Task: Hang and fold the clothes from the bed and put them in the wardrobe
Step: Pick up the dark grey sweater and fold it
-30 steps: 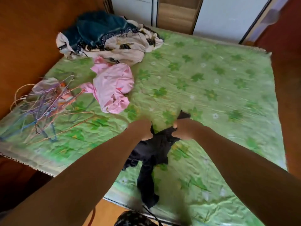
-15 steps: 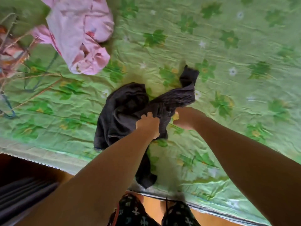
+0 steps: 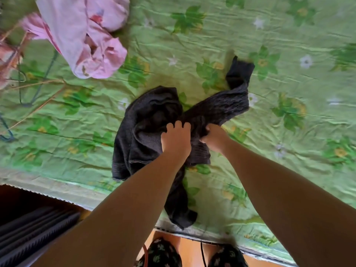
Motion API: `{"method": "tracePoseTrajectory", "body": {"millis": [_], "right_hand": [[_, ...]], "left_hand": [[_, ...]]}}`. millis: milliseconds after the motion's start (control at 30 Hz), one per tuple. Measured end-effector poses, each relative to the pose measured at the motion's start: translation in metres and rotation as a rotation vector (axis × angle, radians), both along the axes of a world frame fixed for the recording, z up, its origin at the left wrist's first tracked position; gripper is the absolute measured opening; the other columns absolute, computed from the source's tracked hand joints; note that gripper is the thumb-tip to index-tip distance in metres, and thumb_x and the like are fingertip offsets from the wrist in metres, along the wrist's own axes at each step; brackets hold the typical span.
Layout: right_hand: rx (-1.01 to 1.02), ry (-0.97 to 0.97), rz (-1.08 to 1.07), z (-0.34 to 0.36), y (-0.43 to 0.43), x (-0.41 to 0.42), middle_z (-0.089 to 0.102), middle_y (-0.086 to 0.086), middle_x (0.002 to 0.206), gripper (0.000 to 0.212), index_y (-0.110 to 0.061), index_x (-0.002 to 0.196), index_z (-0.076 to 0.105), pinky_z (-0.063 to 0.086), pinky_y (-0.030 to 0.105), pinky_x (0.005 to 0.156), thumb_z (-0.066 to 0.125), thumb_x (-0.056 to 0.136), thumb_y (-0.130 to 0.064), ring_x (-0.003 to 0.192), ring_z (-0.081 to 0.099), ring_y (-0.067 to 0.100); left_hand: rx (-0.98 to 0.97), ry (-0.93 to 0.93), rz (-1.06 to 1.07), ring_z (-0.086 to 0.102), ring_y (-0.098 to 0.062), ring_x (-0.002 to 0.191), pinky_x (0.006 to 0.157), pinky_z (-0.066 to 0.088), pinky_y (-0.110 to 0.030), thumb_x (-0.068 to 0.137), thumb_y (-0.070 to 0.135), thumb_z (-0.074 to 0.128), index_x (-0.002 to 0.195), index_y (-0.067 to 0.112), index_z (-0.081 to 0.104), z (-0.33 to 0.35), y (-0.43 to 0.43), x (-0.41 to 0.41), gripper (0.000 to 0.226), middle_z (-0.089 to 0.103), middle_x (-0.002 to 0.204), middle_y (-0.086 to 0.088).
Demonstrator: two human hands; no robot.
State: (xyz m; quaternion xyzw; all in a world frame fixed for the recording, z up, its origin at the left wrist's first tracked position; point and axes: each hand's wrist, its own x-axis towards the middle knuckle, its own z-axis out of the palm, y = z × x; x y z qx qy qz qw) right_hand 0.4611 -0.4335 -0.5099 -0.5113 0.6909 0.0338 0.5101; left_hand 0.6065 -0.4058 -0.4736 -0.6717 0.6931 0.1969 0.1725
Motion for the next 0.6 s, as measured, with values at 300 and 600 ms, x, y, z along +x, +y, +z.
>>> {"method": "tracePoseTrajectory", "body": {"millis": [300,600], "right_hand": [[-0.287,-0.095,-0.177,0.126,-0.019,-0.002,0.045,0.001,0.071,0.018,-0.018,0.080,0.042,0.030,0.036,0.057,0.059,0.088,-0.015,0.066,0.041,0.021],[-0.700,-0.051,0.039,0.363,-0.063,-0.030,0.067,0.016,0.102,0.023,-0.015,0.118,0.056,0.043,0.034,0.073,0.053,0.095,-0.013,0.091,0.061,0.033]], "left_hand": [[-0.007,0.414,0.242,0.055,-0.035,0.109,0.076,0.046,-0.041,0.083,0.015,0.062,0.128,0.013,0.043,0.102,-0.033,0.025,0.049,0.058,0.118,-0.010],[-0.085,0.520,0.000,0.062,-0.025,0.100,0.072,0.038,-0.031,0.072,0.041,0.079,0.113,0.026,0.056,0.303,-0.083,0.043,0.049,0.067,0.104,-0.001]]}}
